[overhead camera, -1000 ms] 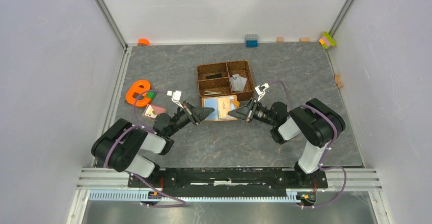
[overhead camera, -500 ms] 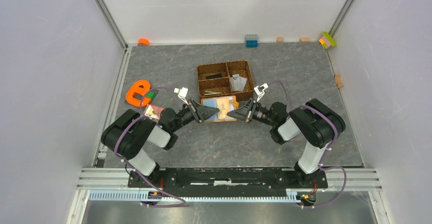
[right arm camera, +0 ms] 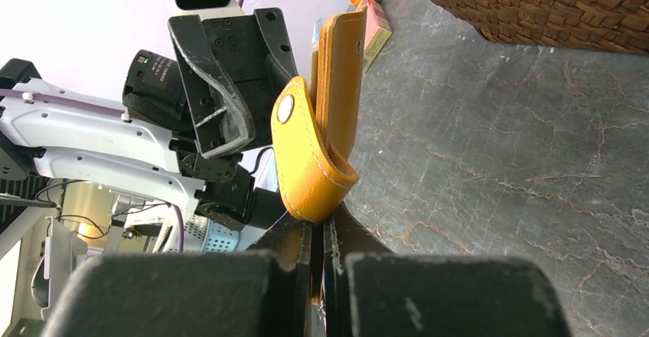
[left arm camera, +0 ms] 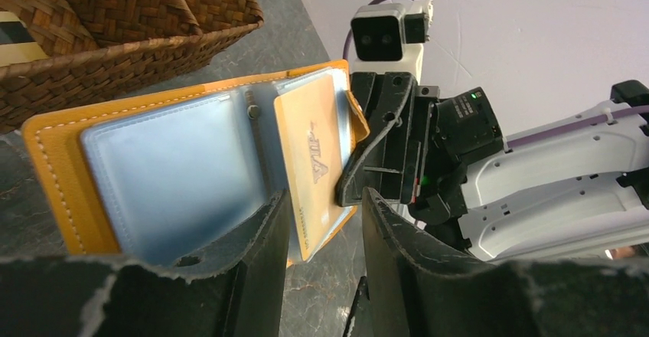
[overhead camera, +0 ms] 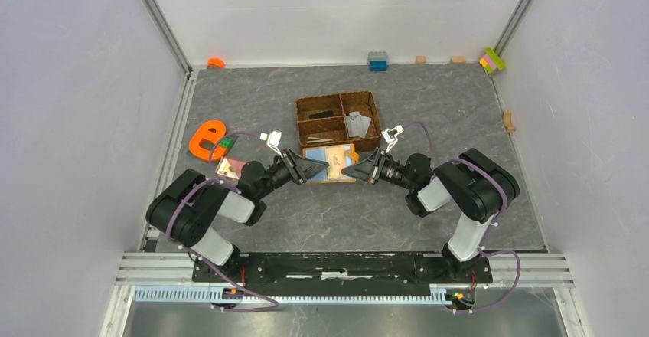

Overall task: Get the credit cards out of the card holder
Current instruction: Remove the credit card from the card holder.

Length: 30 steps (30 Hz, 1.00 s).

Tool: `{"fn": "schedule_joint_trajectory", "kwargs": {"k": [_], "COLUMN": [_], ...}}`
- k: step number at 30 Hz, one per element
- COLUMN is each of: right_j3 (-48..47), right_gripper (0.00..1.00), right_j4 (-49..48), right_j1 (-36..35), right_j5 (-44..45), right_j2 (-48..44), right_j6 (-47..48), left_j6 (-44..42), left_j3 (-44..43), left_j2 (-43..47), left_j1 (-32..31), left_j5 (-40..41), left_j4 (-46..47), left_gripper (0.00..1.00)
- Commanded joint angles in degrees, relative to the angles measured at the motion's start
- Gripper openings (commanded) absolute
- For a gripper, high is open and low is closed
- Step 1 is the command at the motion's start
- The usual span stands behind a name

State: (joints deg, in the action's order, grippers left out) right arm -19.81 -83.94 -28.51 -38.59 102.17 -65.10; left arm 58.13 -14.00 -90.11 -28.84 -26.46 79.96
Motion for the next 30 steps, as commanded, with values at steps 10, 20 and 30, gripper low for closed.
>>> {"fn": "schedule_joint_trajectory", "kwargs": {"k": [10,20,30], "right_j3": [-1.52,-1.67,-2.07], "right_gripper": [0.01,0.01,0.06], "right_j4": [-26.03,-25.21,-24.38], "right_j1": [-0.66,-0.76,-1.1], "right_j5": [-0.87,-0.87,-1.22], "right_j2": [-1.24,-1.19,-1.16], "right_j6": [0.28,0.64,0.98], "left_j6": [-0.45,1.99,0.66], "left_j3": [-2.07,-2.7,-2.23], "left_j2": [-0.83,-3.63,-1.15], "left_j1": [0.23,0.27,-0.06], "left_j5": [-1.99,-5.32,-6.27], "left_j4": [2.15,9.16,9.16], "left_gripper": [0.44,0.14,0.13]}}
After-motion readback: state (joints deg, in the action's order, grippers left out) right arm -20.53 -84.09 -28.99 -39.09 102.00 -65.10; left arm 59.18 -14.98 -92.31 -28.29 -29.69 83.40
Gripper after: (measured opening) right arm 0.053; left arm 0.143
